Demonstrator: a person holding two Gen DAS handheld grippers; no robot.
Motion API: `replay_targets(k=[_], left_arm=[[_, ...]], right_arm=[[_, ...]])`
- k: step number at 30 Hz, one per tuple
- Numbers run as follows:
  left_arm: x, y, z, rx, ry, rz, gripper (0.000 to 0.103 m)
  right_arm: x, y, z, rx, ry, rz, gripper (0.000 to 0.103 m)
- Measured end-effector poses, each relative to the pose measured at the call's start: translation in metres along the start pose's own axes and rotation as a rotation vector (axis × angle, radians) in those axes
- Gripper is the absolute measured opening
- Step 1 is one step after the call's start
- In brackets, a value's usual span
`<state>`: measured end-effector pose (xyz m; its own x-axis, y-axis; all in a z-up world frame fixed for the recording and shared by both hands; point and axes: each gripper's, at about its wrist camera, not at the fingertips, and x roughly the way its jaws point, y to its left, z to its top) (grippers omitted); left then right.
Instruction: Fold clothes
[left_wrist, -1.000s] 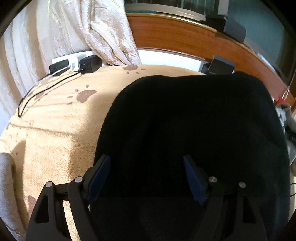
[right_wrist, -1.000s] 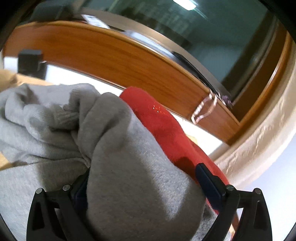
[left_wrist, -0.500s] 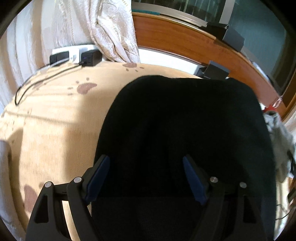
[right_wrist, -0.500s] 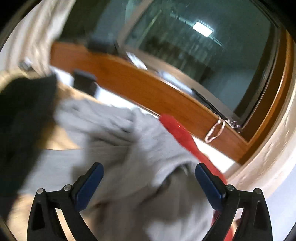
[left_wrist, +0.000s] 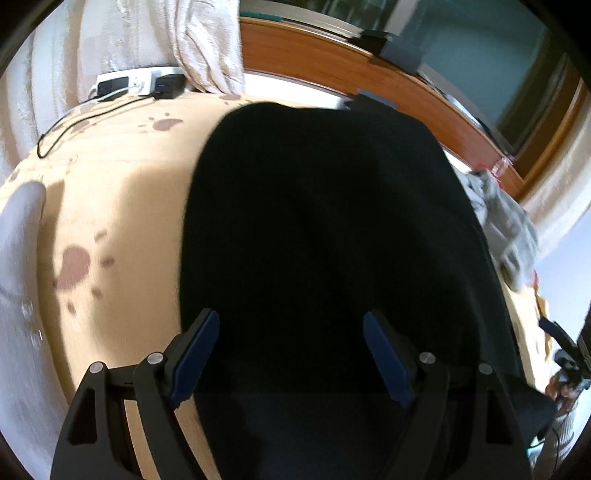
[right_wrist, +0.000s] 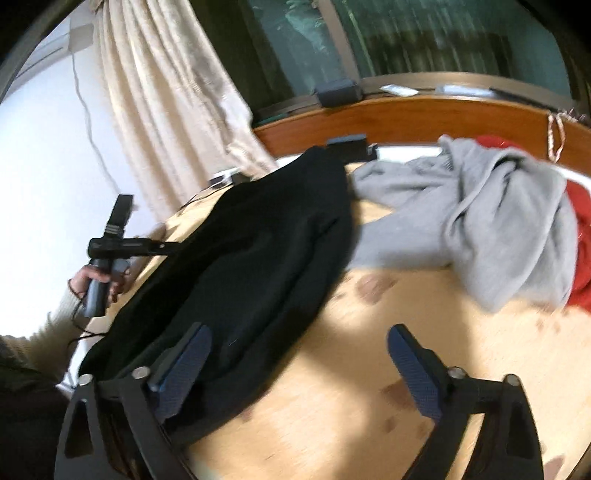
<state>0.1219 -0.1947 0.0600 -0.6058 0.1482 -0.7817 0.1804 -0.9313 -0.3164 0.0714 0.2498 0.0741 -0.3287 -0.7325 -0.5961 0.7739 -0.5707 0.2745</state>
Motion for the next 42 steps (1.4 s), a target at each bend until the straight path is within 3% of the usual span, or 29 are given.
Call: replay_targets(k=[2, 4, 7, 10, 15, 17, 20, 23, 26, 32, 34, 35, 37, 39, 40, 41, 42], left_arm=[[-0.005, 0.002, -0.011, -0.026, 0.005, -0.029, 0.084], [-0.008, 0.003, -0.019, -0.046, 0.004, -0.048, 0.084], [-0.012, 0.004, -0.025, -0.061, -0.008, -0.055, 0.084], [-0.014, 0.004, -0.03, -0.064, -0.019, -0.056, 0.084], [-0.014, 0.004, -0.034, -0.05, -0.034, -0.052, 0.085], [-0.013, 0.004, -0.034, -0.047, -0.039, -0.056, 0.087], [-0.012, 0.003, -0.034, -0.035, -0.045, -0.059, 0.089], [-0.008, 0.001, -0.033, -0.015, -0.05, -0.061, 0.093], [-0.008, 0.0, -0.036, 0.001, -0.054, -0.06, 0.096], [-0.006, -0.003, -0.036, 0.023, -0.057, -0.054, 0.099], [-0.006, -0.003, -0.036, 0.021, -0.056, -0.056, 0.099], [-0.005, -0.003, -0.035, 0.019, -0.055, -0.057, 0.099], [-0.008, -0.001, -0.036, 0.009, -0.051, -0.064, 0.099], [-0.011, 0.001, -0.038, -0.001, -0.047, -0.069, 0.099], [-0.012, 0.002, -0.039, -0.005, -0.044, -0.071, 0.099], [-0.014, 0.003, -0.04, -0.009, -0.041, -0.073, 0.099], [-0.016, 0.004, -0.042, -0.013, -0.038, -0.076, 0.099]], right_arm=[[0.002, 0.008, -0.009, -0.002, 0.033, 0.013, 0.07], [0.008, 0.012, -0.018, -0.006, 0.073, 0.014, 0.058], [0.016, 0.02, -0.029, -0.026, 0.114, 0.009, 0.058], [0.026, 0.02, -0.031, -0.023, 0.143, 0.035, 0.045], [0.041, 0.031, -0.039, -0.026, 0.191, 0.065, 0.036], [0.041, 0.035, -0.038, -0.031, 0.187, 0.068, 0.015], [0.036, 0.041, -0.032, -0.071, 0.182, 0.018, 0.006], [0.019, 0.047, -0.017, -0.15, 0.15, -0.078, 0.005], [-0.007, 0.039, 0.008, -0.212, 0.085, -0.253, 0.005], [-0.045, -0.011, 0.058, -0.262, -0.018, -0.687, 0.005], [-0.044, -0.029, 0.067, -0.306, -0.029, -0.882, 0.006], [-0.041, -0.037, 0.07, -0.313, -0.028, -0.939, 0.006], [-0.032, -0.063, 0.074, -0.253, 0.008, -0.924, 0.011], [-0.027, -0.076, 0.071, -0.176, 0.017, -0.849, 0.019], [-0.025, -0.081, 0.068, -0.137, 0.013, -0.81, 0.035], [-0.024, -0.085, 0.065, -0.099, 0.008, -0.771, 0.064], [-0.025, -0.085, 0.061, -0.075, -0.017, -0.739, 0.078]])
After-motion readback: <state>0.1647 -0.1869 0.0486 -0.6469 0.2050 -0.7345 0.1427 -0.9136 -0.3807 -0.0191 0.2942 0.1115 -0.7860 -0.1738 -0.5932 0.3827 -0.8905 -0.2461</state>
